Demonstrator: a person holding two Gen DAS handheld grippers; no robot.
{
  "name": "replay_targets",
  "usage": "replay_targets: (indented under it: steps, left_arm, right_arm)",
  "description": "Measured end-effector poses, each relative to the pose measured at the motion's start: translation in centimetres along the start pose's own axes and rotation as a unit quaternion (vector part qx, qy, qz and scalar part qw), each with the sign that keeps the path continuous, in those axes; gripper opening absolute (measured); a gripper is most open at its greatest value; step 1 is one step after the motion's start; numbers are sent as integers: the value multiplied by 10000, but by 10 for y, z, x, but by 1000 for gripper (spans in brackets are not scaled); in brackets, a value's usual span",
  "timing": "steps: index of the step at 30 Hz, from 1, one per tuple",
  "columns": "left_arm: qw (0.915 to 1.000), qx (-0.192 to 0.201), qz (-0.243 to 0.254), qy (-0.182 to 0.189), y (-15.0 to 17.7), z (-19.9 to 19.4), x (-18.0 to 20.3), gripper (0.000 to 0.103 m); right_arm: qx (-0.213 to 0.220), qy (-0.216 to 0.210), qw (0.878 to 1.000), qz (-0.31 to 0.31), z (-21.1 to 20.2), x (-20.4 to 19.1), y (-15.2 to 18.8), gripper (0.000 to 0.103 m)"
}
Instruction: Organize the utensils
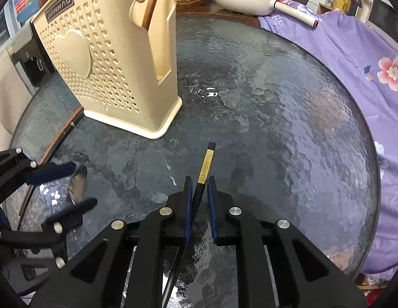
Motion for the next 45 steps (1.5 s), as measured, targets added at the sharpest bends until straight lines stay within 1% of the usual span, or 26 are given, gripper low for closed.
replay_targets:
  steps: [3, 9, 11, 16, 20, 23, 27, 32, 39, 45]
  left_arm:
    - [9999, -16, -96, 49, 0, 2, -4, 36]
    - [9995, 79, -267, 179, -7, -5, -12, 36]
    - [9992, 150, -313, 206, -9, -11, -16, 36]
    - [9976, 374, -496, 310, -13, -32, -23, 35]
    - [9952, 592, -666, 409, -18, -54, -30, 35]
    - [9927, 792, -771, 491, -22, -71, -32, 35]
    - [9891, 1045, -857, 581, -29, -89, -34, 35]
    - [9856, 1279, -902, 647, -32, -110, -33, 35]
    - [9828, 1447, -894, 718, -36, -123, -29, 35]
    - [9816, 1511, -910, 734, -36, -128, -33, 35]
  right_arm:
    - [-36, 60, 10000, -3, 0, -2, -1, 12]
    - [78, -72, 9995, 284, 0, 3, 0, 8]
    - [171, -211, 9986, 461, 0, 6, 0, 8]
    - [596, -358, 9939, 862, -16, 18, -5, 7]
    - [1086, -628, 9839, 1270, -40, 30, -11, 7]
    - [1486, -739, 9759, 1416, -64, 35, -15, 7]
    - [1937, -786, 9687, 1337, -96, 33, -17, 7]
    - [2350, -840, 9615, 1147, -131, 22, -16, 7]
    - [2602, -777, 9600, 677, -164, 2, -8, 8]
    - [2669, -878, 9581, 555, -177, -5, -6, 8]
Point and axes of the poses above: each gripper's, at about its wrist camera, not at the fingertips, and z roughly the way its jaws point, x to its right, y to its underside, the point moved 9 cm from there along z, roughly the way its jaws point, and after that the axes turned 15 degrees about -z, right-handed, at the moved point
